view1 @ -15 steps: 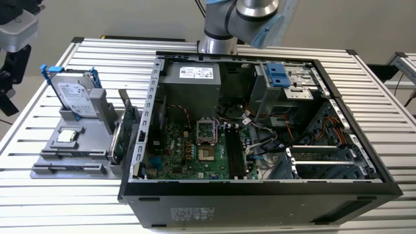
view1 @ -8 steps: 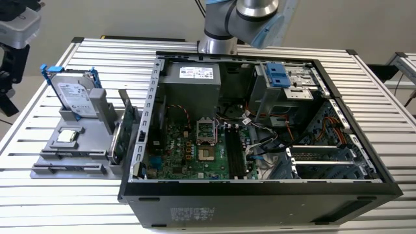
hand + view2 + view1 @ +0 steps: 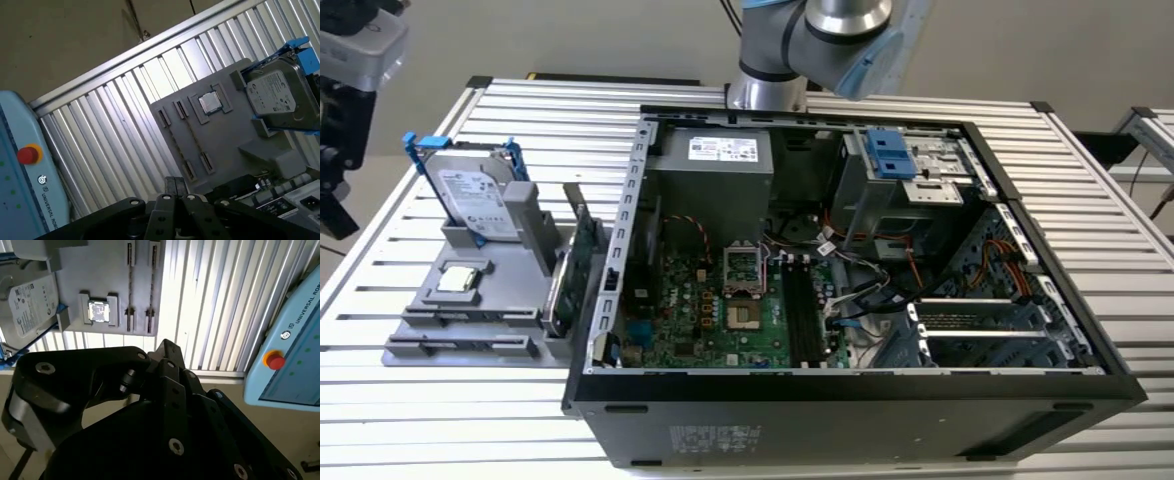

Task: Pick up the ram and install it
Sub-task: 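Pick up the ram and move it above insertion slot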

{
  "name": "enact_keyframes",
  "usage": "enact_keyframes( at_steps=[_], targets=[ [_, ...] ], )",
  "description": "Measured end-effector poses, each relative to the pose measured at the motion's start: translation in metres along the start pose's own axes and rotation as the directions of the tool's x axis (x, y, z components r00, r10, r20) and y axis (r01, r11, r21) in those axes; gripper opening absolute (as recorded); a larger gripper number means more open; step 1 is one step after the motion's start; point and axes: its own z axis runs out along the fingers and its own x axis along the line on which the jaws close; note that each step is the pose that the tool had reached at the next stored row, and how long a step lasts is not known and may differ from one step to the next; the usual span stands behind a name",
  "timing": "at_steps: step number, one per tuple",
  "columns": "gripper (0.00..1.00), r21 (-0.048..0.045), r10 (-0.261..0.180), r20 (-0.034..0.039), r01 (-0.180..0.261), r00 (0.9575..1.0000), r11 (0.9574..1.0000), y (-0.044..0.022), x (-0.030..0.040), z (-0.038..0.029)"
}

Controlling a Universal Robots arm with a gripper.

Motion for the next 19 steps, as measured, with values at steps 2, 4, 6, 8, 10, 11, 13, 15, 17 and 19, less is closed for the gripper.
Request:
enact_keyframes(
  at_steps=[2,4,6,8,10,11,13,15,17,19],
  targets=[
    [0.00,0.0010,-0.022,-0.0012,0.022,0.9997,0.9997,0.0000,0.0000,0.0000],
    [0.00,0.0020,-0.046,-0.0024,0.046,0.9990,0.9990,0.0000,0.0000,0.0000],
    [0.00,0.0030,-0.069,-0.0037,0.069,0.9976,0.9976,0.0000,0.0000,0.0000],
    [0.00,0.0040,-0.093,-0.0051,0.093,0.9957,0.9957,0.0000,0.0000,0.0000],
    [0.00,0.0050,-0.116,-0.0064,0.116,0.9933,0.9933,0.0000,0.0000,0.0000],
    [0.00,0.0054,-0.127,-0.0070,0.127,0.9918,0.9918,0.0000,0.0000,0.0000],
    [0.00,0.0062,-0.150,-0.0081,0.150,0.9886,0.9886,0.0000,0.0000,0.0000],
    [0.00,0.0070,-0.176,-0.0091,0.176,0.9844,0.9844,0.0000,0.0000,0.0000],
    [0.00,0.0078,-0.203,-0.0100,0.203,0.9792,0.9792,0.0000,0.0000,0.0000],
    [0.00,0.0086,-0.232,-0.0110,0.233,0.9725,0.9725,0.0000,0.0000,0.0000]
  ],
)
